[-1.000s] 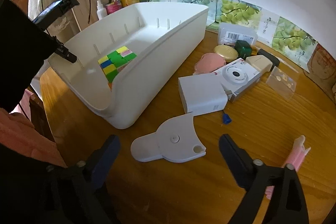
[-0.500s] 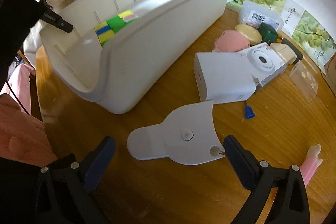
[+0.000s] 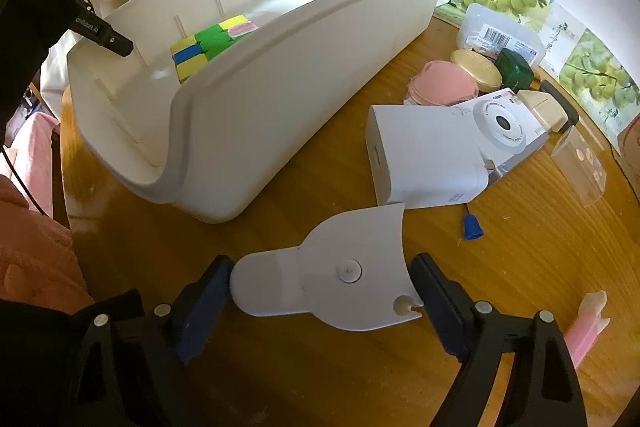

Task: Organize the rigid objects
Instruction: 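Grasp the white plastic piece on the table with the right gripper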

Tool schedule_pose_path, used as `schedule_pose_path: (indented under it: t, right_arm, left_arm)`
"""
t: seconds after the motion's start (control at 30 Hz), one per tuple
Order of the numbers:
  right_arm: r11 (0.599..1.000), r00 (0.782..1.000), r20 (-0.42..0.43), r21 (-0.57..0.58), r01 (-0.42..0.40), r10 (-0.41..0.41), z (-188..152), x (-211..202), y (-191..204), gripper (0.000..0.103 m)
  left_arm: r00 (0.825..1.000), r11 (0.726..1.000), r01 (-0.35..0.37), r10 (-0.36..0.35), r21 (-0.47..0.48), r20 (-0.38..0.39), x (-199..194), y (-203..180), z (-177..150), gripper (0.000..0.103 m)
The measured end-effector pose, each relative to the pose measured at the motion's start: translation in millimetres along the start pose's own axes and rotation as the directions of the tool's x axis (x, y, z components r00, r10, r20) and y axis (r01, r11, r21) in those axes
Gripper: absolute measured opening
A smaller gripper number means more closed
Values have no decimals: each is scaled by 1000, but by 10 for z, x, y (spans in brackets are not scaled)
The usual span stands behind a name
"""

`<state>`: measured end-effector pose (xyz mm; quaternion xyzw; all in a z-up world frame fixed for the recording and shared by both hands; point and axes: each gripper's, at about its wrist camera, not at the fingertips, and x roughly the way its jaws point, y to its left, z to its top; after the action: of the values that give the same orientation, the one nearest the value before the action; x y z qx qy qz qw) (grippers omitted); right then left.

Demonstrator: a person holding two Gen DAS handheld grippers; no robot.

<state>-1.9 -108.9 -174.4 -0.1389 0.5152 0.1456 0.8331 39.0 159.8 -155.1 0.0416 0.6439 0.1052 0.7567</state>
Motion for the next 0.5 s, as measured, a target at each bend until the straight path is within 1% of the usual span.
schedule_pose_path:
  t: [0.2,0.5]
  right_arm:
    - [1000,1000,4,23,-3,3,-24,-7,27,89]
    - [986,999,38,169,-16,10,-174,-126,-88,89]
  left_arm:
    - [1000,1000,-4,4,3,0,-1,-2,-4,21]
    - [1000,1000,-5,5,5,-1,-3,-1,-2,21]
